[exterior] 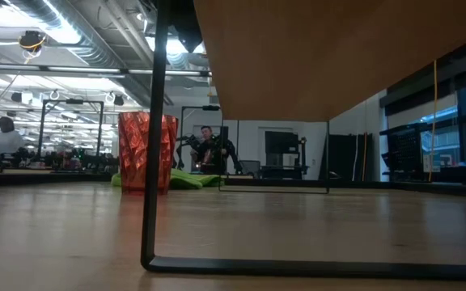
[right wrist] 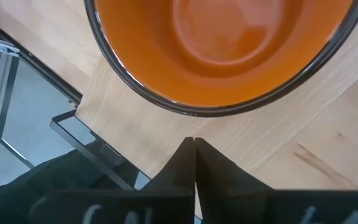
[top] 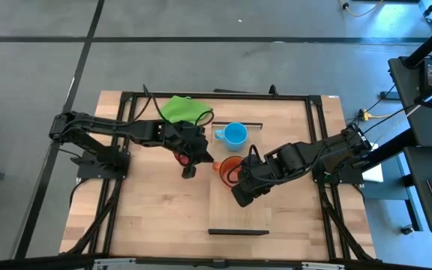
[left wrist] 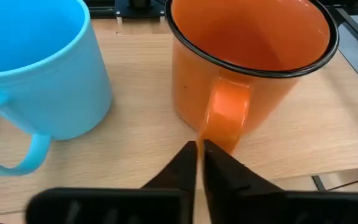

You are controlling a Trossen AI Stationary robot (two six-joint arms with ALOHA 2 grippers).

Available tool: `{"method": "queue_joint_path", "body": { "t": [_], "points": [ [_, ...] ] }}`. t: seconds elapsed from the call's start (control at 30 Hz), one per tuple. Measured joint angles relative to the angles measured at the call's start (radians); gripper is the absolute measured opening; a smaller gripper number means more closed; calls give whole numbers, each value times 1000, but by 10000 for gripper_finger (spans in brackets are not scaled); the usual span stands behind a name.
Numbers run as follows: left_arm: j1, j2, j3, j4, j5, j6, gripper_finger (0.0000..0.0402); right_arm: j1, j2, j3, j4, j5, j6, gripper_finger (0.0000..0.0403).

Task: Stack small to large cups/mugs on shelf
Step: Put the orange mug on the shelf

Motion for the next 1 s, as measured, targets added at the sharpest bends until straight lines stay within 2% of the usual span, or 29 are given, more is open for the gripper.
{"method": "queue_joint_path", "body": {
  "t": [0.37,0.53,1.0],
  "points": [
    [0,0,0,45,-52,-10,1,0,0,0,11,2,-2,3],
    [-5,38,0,86,12,-18,1,0,0,0,18,20,-11,3],
    [-19,77,0,101,21,-19,0,0,0,0,-15,46,-32,3]
  ]
}}
